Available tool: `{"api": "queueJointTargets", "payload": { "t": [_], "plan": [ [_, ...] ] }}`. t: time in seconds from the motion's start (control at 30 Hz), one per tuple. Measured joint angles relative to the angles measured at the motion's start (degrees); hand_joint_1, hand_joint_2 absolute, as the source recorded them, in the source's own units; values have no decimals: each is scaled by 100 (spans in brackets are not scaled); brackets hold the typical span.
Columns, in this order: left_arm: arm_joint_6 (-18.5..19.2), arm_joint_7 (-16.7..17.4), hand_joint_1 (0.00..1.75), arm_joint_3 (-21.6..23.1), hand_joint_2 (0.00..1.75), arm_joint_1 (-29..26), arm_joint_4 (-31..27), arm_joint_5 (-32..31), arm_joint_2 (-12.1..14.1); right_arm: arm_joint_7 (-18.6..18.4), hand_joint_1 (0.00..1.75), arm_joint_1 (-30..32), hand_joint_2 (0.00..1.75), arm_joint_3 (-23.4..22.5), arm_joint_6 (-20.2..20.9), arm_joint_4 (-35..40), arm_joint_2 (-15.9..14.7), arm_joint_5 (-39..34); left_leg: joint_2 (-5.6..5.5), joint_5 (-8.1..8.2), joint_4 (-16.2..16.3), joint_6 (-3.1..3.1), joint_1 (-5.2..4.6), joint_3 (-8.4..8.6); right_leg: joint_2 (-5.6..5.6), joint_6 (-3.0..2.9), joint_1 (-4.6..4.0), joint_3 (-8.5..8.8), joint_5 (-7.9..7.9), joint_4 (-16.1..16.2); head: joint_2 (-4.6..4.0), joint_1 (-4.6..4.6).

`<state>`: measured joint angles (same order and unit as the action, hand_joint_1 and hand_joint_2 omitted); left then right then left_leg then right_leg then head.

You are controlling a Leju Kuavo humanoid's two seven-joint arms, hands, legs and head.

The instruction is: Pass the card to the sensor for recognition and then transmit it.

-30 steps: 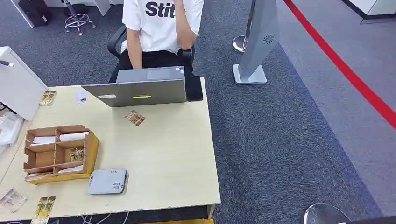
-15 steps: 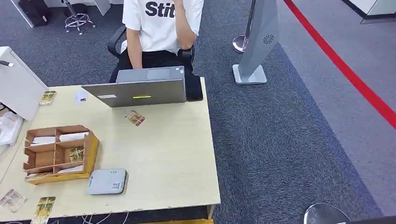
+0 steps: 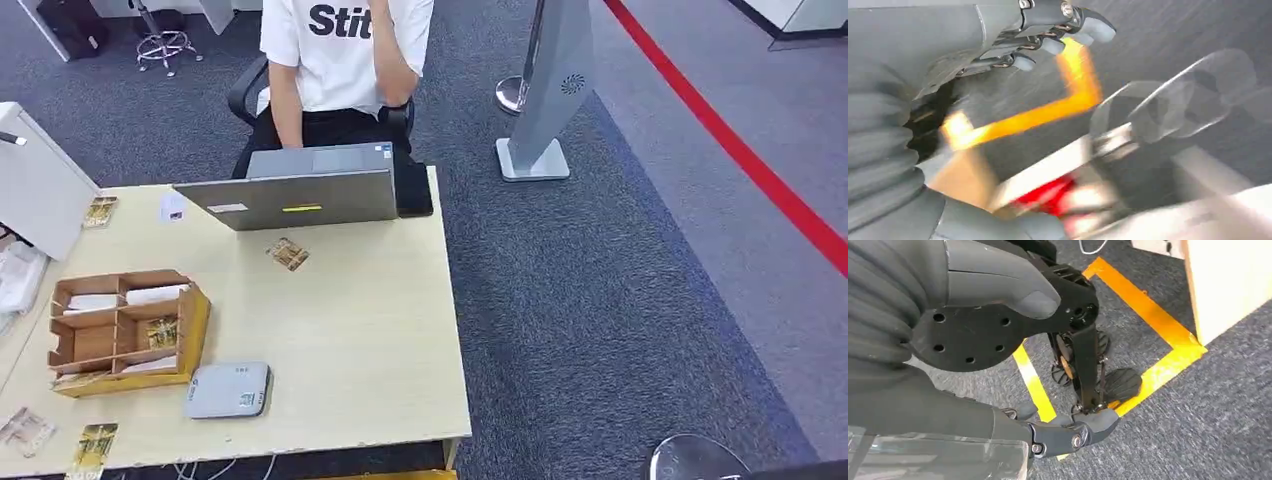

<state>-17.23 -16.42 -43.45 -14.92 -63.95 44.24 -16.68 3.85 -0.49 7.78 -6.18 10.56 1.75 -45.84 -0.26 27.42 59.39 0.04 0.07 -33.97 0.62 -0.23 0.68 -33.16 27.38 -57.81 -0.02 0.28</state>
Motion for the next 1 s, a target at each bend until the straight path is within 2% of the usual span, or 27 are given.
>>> {"api": "queueJointTargets", "payload": {
  "t": [0.07,0.17,0.4,0.47,0.57,0.67,0.73,0.83,0.9,0.97,1.0],
  "plan": [
    [-387,-257,0,66,175,-226,-694,57,-74,-2,0,-2,175,0,-44,0,-2,31,-9,-1,0,0,-1,1,-9,2,0,-1,3,0,0,0],
    [-530,-298,0,144,175,-443,-1413,103,-157,-4,0,-16,175,0,-59,0,0,64,-26,-1,-1,0,-1,-1,-20,5,0,6,10,0,0,4],
    [-592,-325,0,254,175,-623,-2125,138,-282,-4,0,-20,175,0,-66,0,0,64,-25,1,0,3,-5,3,-21,6,1,13,10,1,0,4],
    [-422,-521,0,269,175,-646,-2233,49,-286,-4,0,-21,175,0,-64,0,0,57,-26,1,0,3,-4,5,-21,6,1,13,10,1,0,2],
    [426,-1002,0,265,175,-646,-2585,-720,-286,31,0,-14,175,0,-55,0,15,16,-33,-2,1,4,-1,5,-27,6,1,13,10,1,0,6],
    [1059,-1142,0,201,175,-506,-3107,-1454,-286,105,0,-10,175,0,-112,0,83,73,-36,-3,0,2,0,7,-30,4,0,15,9,0,0,2],
    [1409,-1357,0,214,175,-458,-3559,-1968,-284,118,0,5,175,0,-140,-2,140,75,-32,-3,0,1,0,11,-26,3,0,15,8,0,0,0],
    [1540,-1857,0,468,175,-447,-4125,-2622,-286,120,0,36,175,0,-168,-9,192,105,-32,-4,1,1,-1,12,-26,3,0,12,9,0,0,2],
    [1552,-2192,0,796,175,-408,-4468,-3560,-233,114,0,33,175,0,-171,-18,227,184,-36,-4,1,2,-2,12,-29,4,0,5,10,1,0,4],
    [1132,-2305,0,1232,175,-305,-4683,-4743,-77,114,0,24,175,0,-164,-20,253,230,-40,-4,0,2,-3,11,-34,5,2,20,9,0,0,4],
    [920,-2296,0,1433,175,-266,-4750,-5048,26,114,0,20,175,0,-160,-20,260,258,-38,-4,0,2,-4,12,-32,4,2,22,8,0,0,4]
  ]
}}
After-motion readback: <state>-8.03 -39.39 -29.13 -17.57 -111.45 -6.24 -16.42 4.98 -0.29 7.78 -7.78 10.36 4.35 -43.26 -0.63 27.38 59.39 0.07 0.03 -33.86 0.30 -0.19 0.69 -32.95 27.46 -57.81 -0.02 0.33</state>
